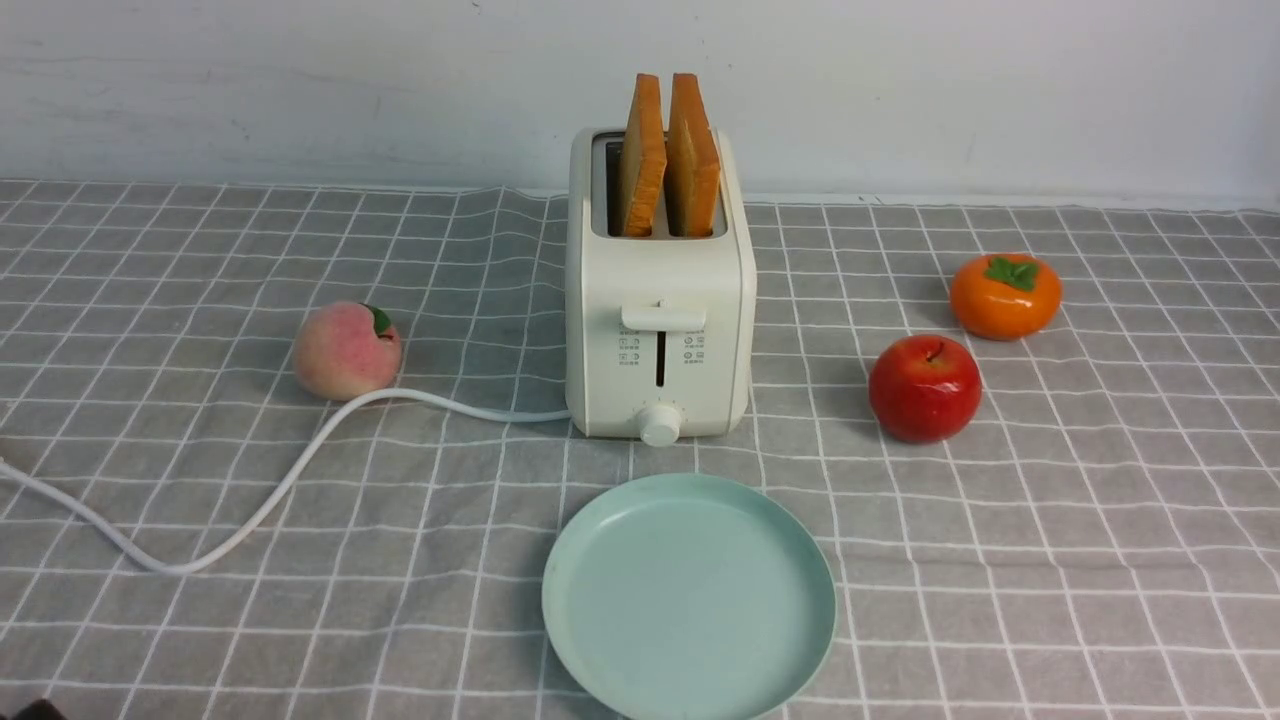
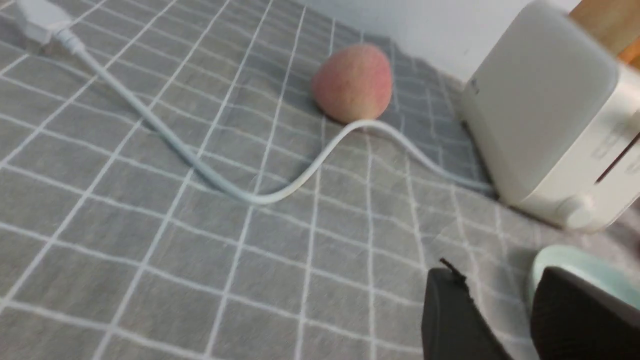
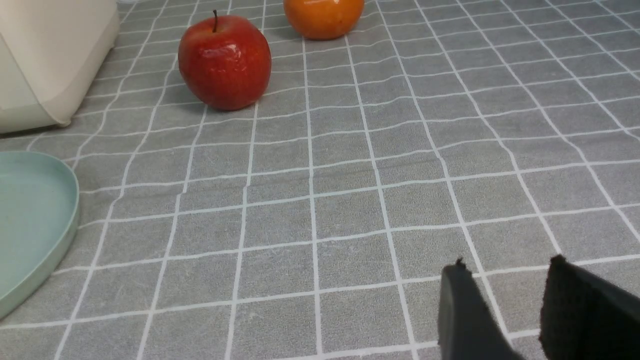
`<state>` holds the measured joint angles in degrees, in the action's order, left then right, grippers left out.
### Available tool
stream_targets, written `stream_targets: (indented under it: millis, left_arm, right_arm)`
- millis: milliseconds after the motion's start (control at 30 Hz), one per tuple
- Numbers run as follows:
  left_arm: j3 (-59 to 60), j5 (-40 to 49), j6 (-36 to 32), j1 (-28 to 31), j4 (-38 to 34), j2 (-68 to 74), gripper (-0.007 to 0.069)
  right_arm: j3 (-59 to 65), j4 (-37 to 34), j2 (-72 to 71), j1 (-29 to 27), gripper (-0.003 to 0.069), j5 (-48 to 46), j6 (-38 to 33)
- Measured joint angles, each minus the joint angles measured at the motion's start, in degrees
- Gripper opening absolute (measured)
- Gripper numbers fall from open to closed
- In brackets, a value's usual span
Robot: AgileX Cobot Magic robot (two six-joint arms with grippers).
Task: Take toasted bread from bread machine on grey coffee table place on plate.
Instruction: 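Reach for a toast slice standing in the toaster with the left gripper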
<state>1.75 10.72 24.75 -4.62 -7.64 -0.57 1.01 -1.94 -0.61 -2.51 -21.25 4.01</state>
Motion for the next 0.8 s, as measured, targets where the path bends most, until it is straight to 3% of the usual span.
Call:
stream_targets:
  millis: [267, 533, 633, 800]
  left_arm:
    - [0.0, -10.7, 0.0, 0.0, -12.7, 0.0, 0.0238]
    - [0.0, -15.0, 0.0, 0.0, -14.2, 0.0, 0.0234]
    - [0.0, -16.2, 0.0, 0.0, -14.3, 0.0, 0.0190]
    - [0.0, -19.5, 0.0, 0.0, -14.5, 0.0, 0.0022]
  right_arm:
    - [0.0, 0.0, 0.0, 0.0, 0.0240, 0.0, 0.0]
    - [0.0, -0.7, 0.0, 0.0, 0.0240, 0.2, 0.0]
    - [0.3, -7.9, 0.0, 0.0, 0.0240, 3.1, 1.6]
    - [0.4, -21.6, 0.0, 0.0, 0.0240, 10.0, 4.7]
